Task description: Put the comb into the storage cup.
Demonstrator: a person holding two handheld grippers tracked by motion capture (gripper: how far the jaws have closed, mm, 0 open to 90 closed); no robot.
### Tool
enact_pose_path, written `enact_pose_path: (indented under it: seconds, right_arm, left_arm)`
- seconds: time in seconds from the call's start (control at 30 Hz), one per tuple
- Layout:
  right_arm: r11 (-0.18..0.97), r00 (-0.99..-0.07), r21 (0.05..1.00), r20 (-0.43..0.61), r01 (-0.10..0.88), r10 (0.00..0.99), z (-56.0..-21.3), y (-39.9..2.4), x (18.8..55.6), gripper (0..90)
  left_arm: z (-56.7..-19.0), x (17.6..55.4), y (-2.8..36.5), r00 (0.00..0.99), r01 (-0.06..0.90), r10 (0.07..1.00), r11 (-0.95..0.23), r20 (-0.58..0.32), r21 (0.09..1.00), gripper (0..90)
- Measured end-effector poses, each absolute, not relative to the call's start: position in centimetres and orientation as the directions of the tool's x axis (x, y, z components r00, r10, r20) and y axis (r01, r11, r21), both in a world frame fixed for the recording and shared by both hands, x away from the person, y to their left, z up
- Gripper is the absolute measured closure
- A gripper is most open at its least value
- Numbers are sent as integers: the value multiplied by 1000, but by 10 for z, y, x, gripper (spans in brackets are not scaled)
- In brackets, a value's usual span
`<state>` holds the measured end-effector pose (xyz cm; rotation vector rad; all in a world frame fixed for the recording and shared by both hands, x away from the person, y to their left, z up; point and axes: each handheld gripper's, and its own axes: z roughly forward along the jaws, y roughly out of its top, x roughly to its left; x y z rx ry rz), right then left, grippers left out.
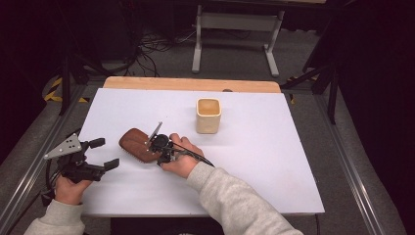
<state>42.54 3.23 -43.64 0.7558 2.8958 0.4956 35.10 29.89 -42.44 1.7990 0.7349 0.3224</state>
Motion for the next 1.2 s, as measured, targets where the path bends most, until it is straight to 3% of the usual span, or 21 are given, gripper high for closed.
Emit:
enact_pose_path:
  seconds: [0.47, 0.97, 1.2]
  right_arm:
    - [796, -851, 334, 35, 504, 524, -435, 30, 429, 726]
    - [762, -869, 473, 18, 443, 494, -419, 13, 423, 728]
    - [755, -869, 489, 14, 437, 494, -418, 6, 420, 728]
  left_arm:
    - [-425, 351, 300, 769, 329, 623, -191, -144, 925, 16]
    - [-429, 353, 300, 763, 342, 627, -185, -157, 921, 18]
    - [-429, 353, 300, 762, 341, 628, -181, -158, 922, 18]
